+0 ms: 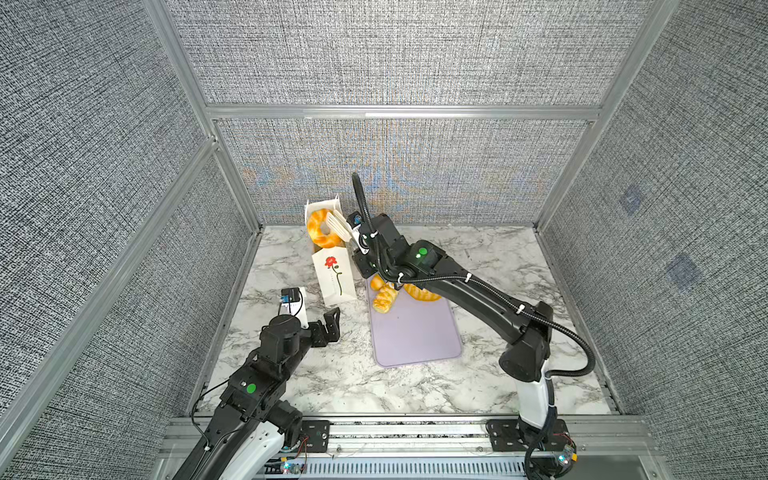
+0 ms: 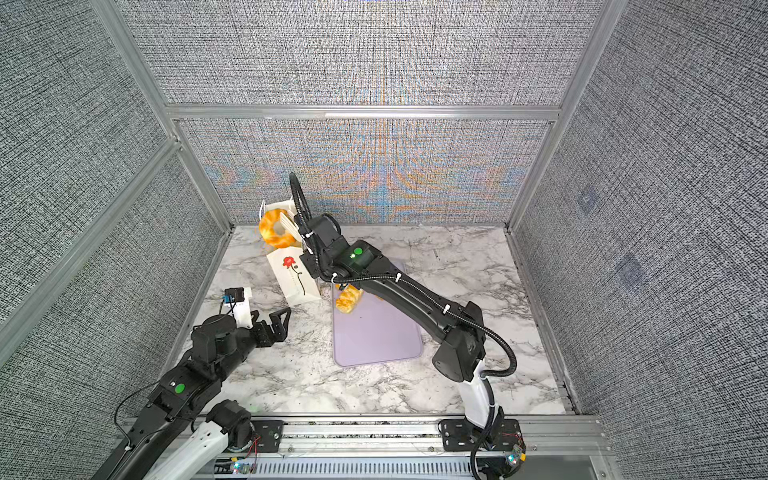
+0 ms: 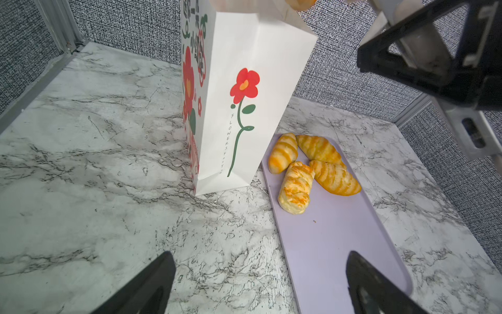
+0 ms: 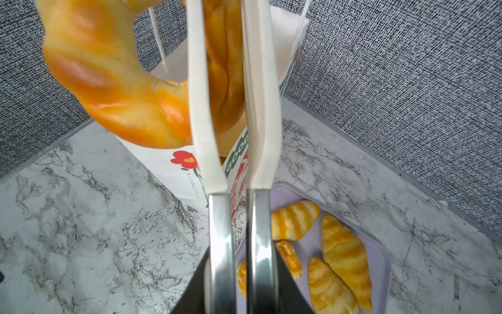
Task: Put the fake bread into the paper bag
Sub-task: 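Carry the ring donut in the tongs over the paper bag opening, then lower the ring donut into the bag and open the tongs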
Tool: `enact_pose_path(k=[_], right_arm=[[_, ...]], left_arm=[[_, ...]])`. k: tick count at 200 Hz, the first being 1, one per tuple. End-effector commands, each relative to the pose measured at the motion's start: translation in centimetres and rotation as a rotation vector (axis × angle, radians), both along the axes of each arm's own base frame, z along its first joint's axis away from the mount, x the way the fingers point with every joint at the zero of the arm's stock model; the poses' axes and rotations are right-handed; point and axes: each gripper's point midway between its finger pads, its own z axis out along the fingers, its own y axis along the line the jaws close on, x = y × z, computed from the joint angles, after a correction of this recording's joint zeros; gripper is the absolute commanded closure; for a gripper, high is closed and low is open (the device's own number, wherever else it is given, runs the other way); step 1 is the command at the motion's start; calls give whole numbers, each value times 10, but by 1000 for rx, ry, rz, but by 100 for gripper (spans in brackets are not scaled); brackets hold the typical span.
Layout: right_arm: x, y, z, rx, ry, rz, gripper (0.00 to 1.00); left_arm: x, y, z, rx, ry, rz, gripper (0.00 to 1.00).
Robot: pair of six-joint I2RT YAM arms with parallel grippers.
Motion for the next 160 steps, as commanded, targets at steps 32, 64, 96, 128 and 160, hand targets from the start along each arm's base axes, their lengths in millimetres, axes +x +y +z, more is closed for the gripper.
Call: enact_pose_path(k=[32, 64, 96, 128, 160], right_arm=[[14, 5, 4, -18, -52, -36, 72], [19, 7, 7, -21, -67, -48, 71], [24, 1, 6, -47, -88, -80, 71], [29, -9, 2, -109, -120, -122, 71], [32, -12, 0, -167, -153, -143, 71]], left_arm=[[-1, -1, -3, 0, 9, -7, 0], [-2, -1, -4, 0, 13, -6, 0], [-1, 0, -5, 2, 14, -3, 1], [-1, -1, -4, -1, 12, -4, 0], [0, -2, -5, 0, 13, -7, 1]])
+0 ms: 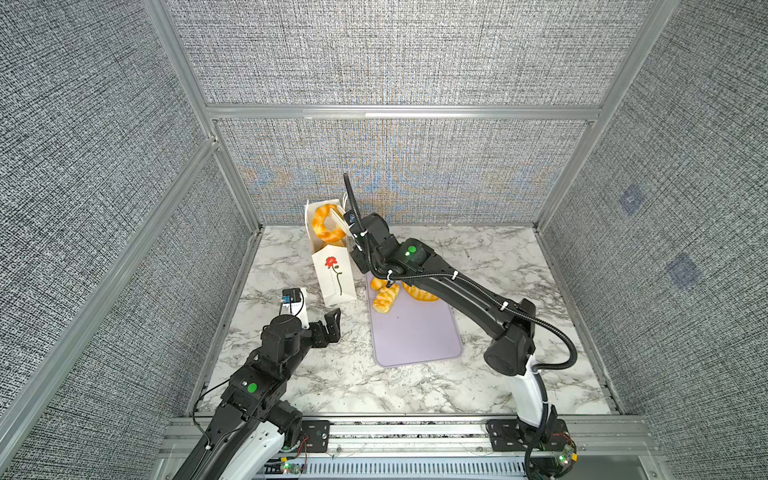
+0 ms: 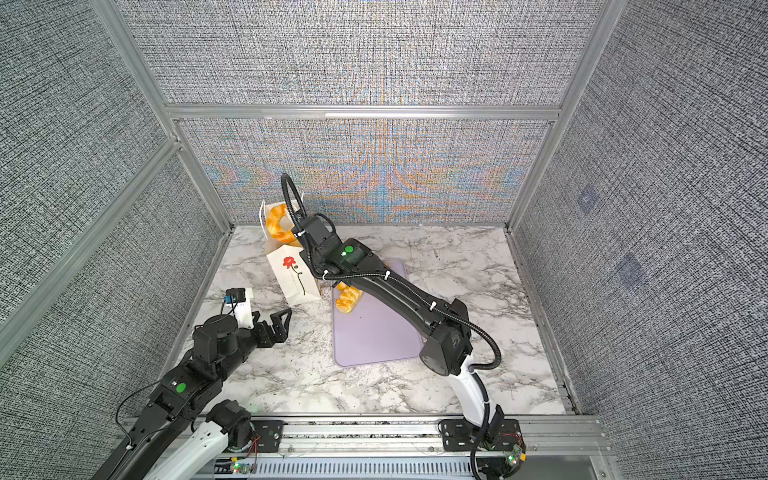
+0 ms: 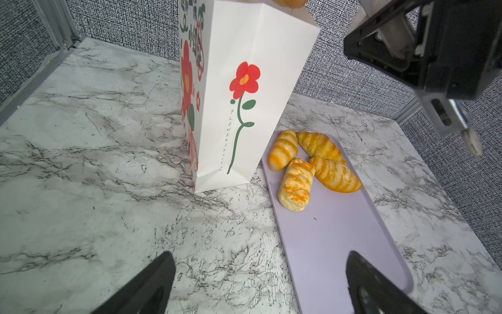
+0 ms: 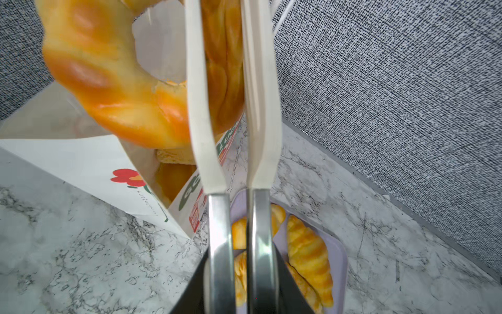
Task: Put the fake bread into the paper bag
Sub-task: 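Lower the ring donut into the bag and open the tongs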
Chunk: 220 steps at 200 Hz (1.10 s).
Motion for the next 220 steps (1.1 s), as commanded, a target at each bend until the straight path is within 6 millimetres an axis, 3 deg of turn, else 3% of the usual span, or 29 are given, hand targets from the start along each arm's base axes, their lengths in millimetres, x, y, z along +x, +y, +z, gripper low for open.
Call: enact_pose_path(k=[1, 65, 148, 220], right_arm=[[5, -5, 10, -35, -63, -36, 71], [5, 0, 9, -116, -107, -47, 67], [5, 1, 6, -199, -125, -36, 54], [-7, 2, 20, -204, -136, -10, 49]], left_arm=[[0, -1, -2, -2, 5, -2, 1], [0, -1, -3, -2, 11, 0, 1], [1, -4, -3, 15, 20, -24, 1], [1, -8, 0, 12, 23, -42, 1]])
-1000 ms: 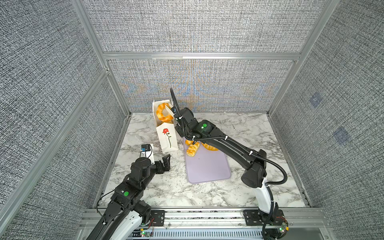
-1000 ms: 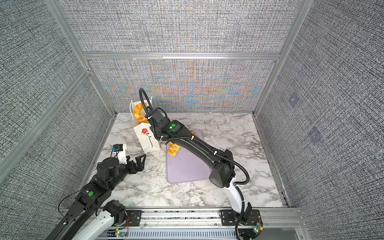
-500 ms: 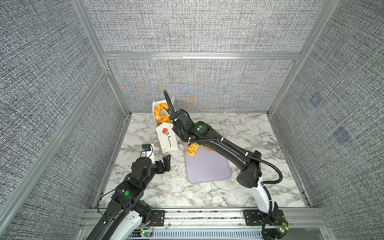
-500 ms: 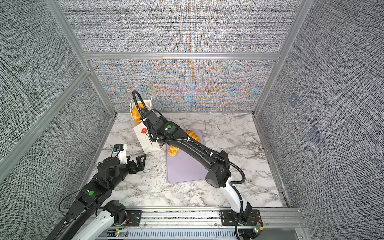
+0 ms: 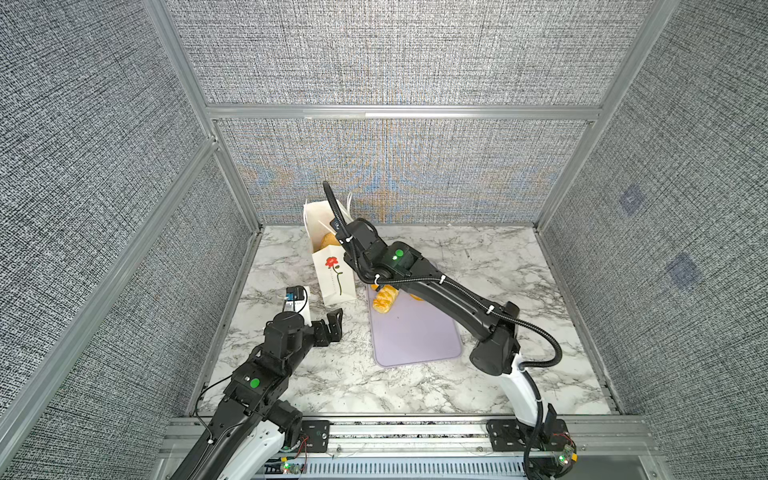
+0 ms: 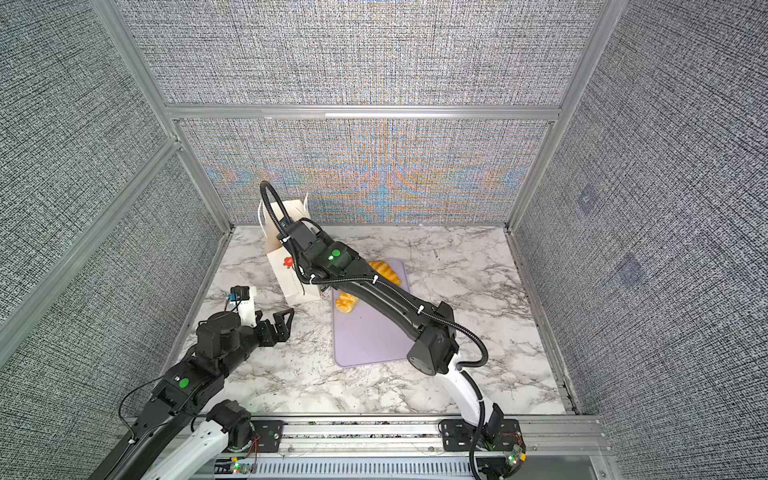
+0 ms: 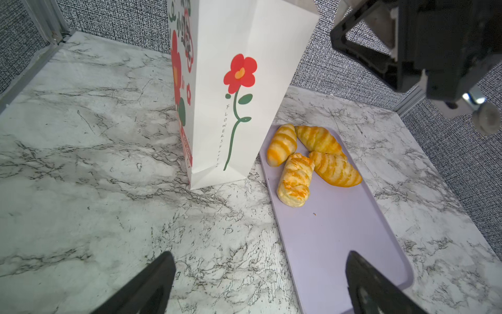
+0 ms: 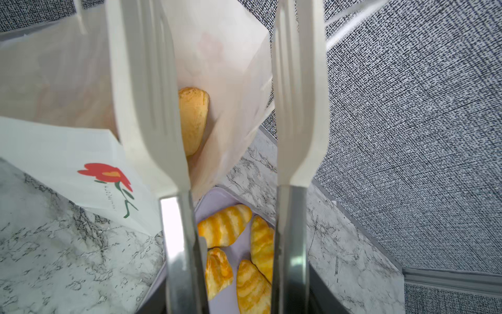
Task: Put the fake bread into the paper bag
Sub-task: 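Lower the ring donut into the bag and open the tongs, then move the empty tongs back over the pastry tray with the right gripper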
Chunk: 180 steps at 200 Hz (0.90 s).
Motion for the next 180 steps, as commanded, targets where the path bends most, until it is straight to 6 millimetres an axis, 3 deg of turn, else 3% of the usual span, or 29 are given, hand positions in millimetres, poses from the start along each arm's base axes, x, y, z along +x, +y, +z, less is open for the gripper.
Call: enact_pose_path(k=[1, 65, 104, 152, 180], right_arm=[[-5, -5, 15, -3, -28, -8, 49], [-34, -20, 35, 66, 6, 35, 49], [-47, -44, 40, 64, 13, 26, 49], [-69, -75, 18, 47, 74, 69, 49], [-75, -104, -11, 46, 138, 49, 50]], left_arm=[[-2, -3, 2, -2, 2, -21, 1], [-6, -4, 5, -29, -14, -33, 1], [-8, -6, 2, -44, -11, -39, 1], [-7, -10, -5, -65, 8, -47, 1], [-9, -10, -11, -72, 17, -45, 1]])
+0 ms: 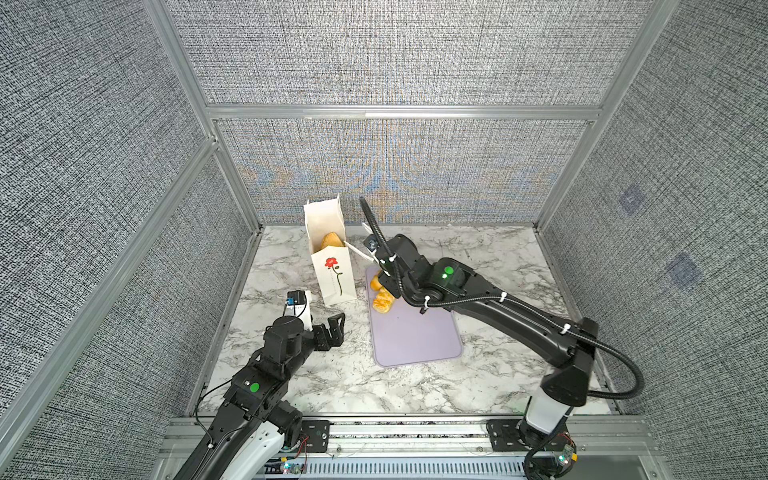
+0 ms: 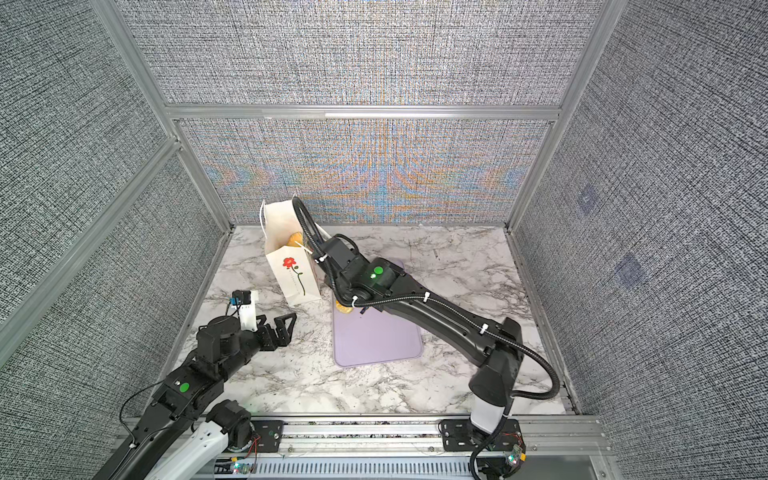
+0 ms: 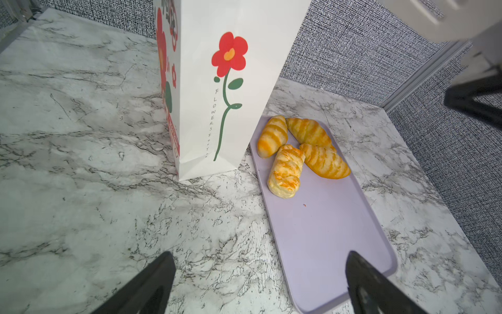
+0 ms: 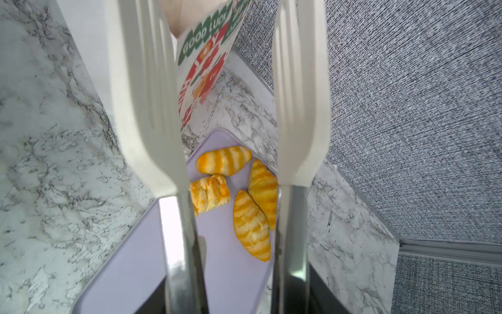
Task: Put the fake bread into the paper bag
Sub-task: 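Move the empty tongs back over the pastry tray with the right gripper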
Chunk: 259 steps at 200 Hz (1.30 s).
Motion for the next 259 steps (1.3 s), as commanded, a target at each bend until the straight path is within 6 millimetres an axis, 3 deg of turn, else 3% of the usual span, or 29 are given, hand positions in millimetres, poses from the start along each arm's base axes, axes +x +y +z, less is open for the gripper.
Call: enact_pose_path(k=[1, 68, 104, 152, 240, 259], right_arm=[[-2, -8, -6, 62, 22, -4, 50], [-24, -60, -81, -4, 185, -128, 50], [-29, -100, -121, -86, 255, -173, 50], [-29, -149, -151, -67, 339, -260, 50], [-32, -179, -194, 16, 537, -292, 45], [-30, -178, -201, 30, 562, -282, 45]], left_arm=[[0, -4, 0, -26, -6, -6, 1], [-2, -6, -6, -41, 6, -4, 1], [-3, -12, -15, -37, 27, -15, 1], [-3, -26, -26, -46, 45, -43, 1], [-8, -39, -42, -47, 76, -75, 1], [-9, -40, -46, -36, 87, -79, 1]])
